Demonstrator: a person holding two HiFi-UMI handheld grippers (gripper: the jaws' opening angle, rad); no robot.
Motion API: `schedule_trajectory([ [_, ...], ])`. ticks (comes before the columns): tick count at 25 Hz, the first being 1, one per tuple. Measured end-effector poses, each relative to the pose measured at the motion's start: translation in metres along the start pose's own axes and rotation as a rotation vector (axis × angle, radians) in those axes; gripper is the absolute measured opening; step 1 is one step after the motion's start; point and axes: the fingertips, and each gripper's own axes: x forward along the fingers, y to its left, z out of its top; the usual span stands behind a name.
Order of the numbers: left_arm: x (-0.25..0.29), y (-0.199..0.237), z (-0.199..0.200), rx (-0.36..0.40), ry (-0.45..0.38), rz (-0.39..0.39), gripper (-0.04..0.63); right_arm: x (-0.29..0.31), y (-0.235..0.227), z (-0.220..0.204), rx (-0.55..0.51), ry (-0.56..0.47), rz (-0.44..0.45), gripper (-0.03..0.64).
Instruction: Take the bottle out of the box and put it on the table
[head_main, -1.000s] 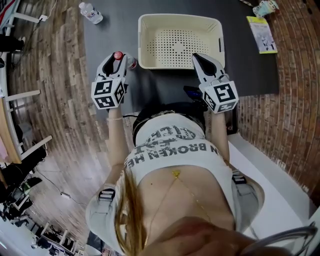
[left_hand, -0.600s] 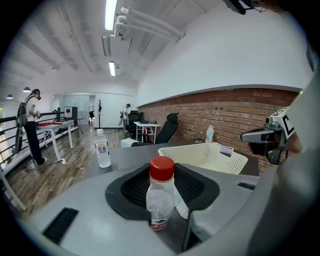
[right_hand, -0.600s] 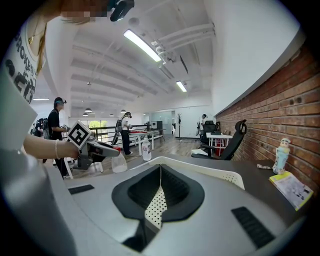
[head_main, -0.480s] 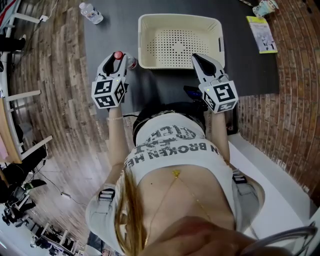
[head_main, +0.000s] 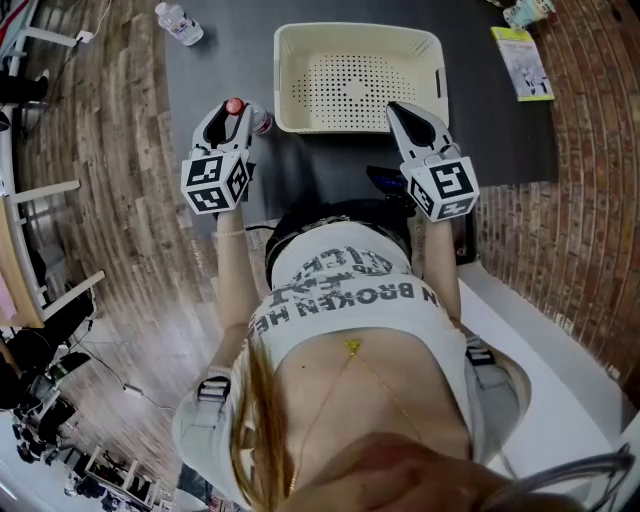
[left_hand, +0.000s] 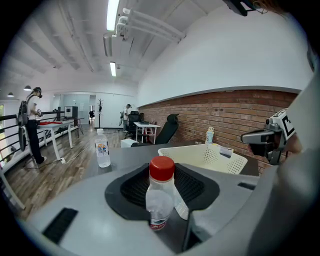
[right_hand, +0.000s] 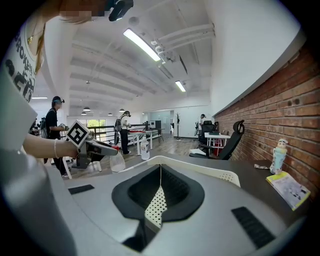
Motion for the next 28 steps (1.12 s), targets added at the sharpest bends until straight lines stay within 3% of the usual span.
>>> schedule_trajectory([
  [7,0.001,-0.001,0.005,-0.039,-0.034,-0.01,0.161,-0.002,0.002,0.001,-0.003,-0.002,-0.001,0.009],
  [16,-0.024,-0.037,0.052,0.161,-0.148,-0.02,0.176,-0.004,0.009,-0.002,-0.005,0.001,0.01,0.009],
  [20,-0.026,-0.072,0.055,0.18,-0.152,-0.116,0.151,-0.003,0.015,-0.004,-0.003,-0.005,0.023,0.009],
  [23,-0.022,-0.099,0.048,0.139,-0.151,-0.204,0.018,-0.001,0.021,-0.005,0.002,-0.009,0.034,0.009],
  [28,-0.015,-0.131,0.041,0.087,-0.139,-0.298,0.006,0.002,0.034,-0.001,-0.001,-0.029,0.062,0.009],
])
